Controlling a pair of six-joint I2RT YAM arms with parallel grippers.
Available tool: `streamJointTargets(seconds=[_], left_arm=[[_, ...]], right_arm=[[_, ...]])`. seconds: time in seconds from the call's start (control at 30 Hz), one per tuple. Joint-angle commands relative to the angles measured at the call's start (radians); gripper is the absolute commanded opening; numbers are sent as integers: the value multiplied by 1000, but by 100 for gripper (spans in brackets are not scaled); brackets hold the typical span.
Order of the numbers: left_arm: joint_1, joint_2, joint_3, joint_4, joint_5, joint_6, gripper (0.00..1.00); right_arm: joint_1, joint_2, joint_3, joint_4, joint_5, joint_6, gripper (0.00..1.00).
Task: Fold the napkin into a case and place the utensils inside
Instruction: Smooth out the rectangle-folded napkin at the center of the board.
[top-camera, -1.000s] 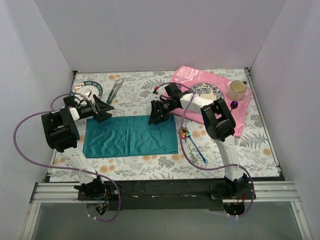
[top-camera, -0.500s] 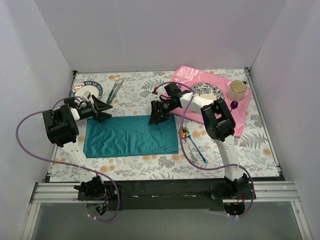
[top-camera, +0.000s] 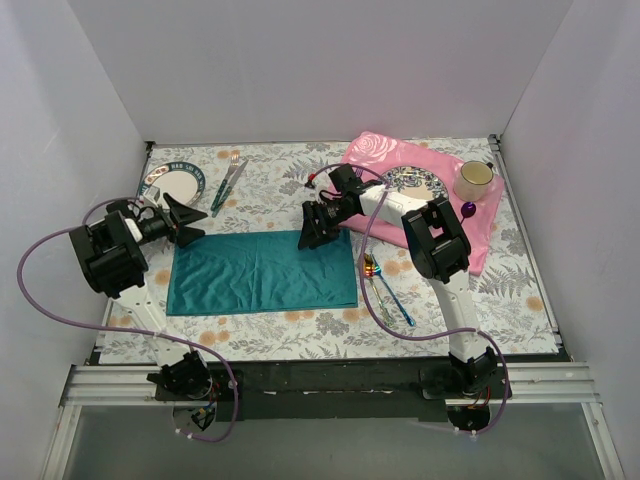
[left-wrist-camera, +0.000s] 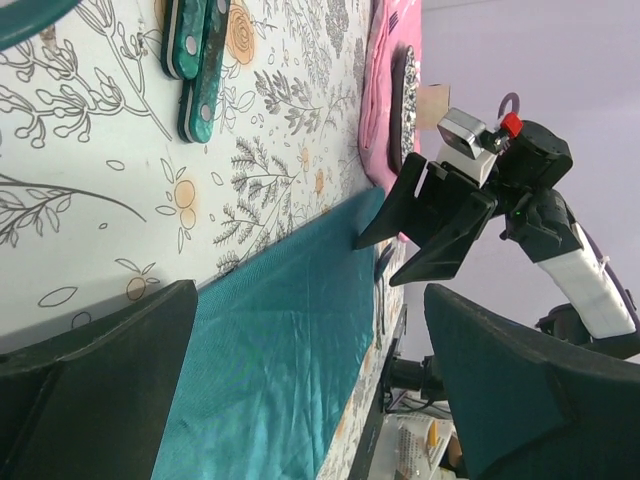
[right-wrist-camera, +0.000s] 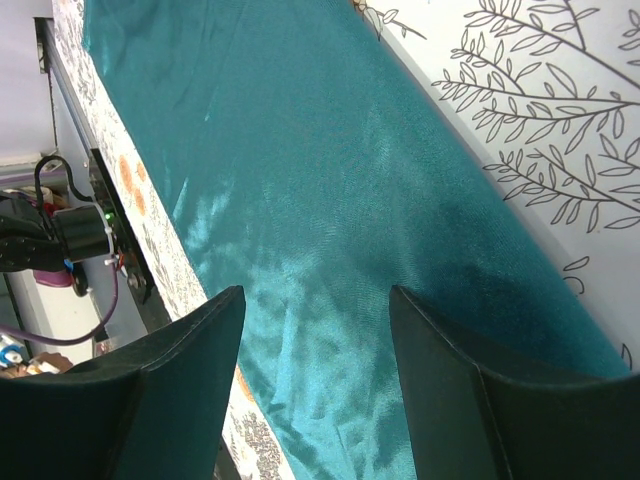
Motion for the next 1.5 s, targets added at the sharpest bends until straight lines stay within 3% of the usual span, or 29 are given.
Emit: streamJointTargets(seconds=[0.0, 0.17, 0.23, 0.4, 0.53, 1.03, 1.47], left_arm=[[19, 14, 43, -67, -10, 77, 98], [19, -26, 61, -110, 44, 127, 98], [0, -89, 54, -117, 55, 139, 98], [-50, -206, 26, -173, 23, 193, 98], [-57, -246, -20, -173, -8, 185, 98], [-57, -285, -152, -103, -252, 110, 98], [-57, -279, -166, -104, -307, 104, 98]], right_arm=[[-8, 54, -2, -70, 110, -44, 69], [-5, 41, 7, -59, 38, -53, 71], [10, -4, -8, -3, -27, -50, 76], [30, -122, -32, 184, -144, 85, 91], [47, -150, -63, 388, -144, 224, 96], [170, 135, 135, 996, -65, 836, 99], [205, 264, 159, 1191, 81, 1082, 99]])
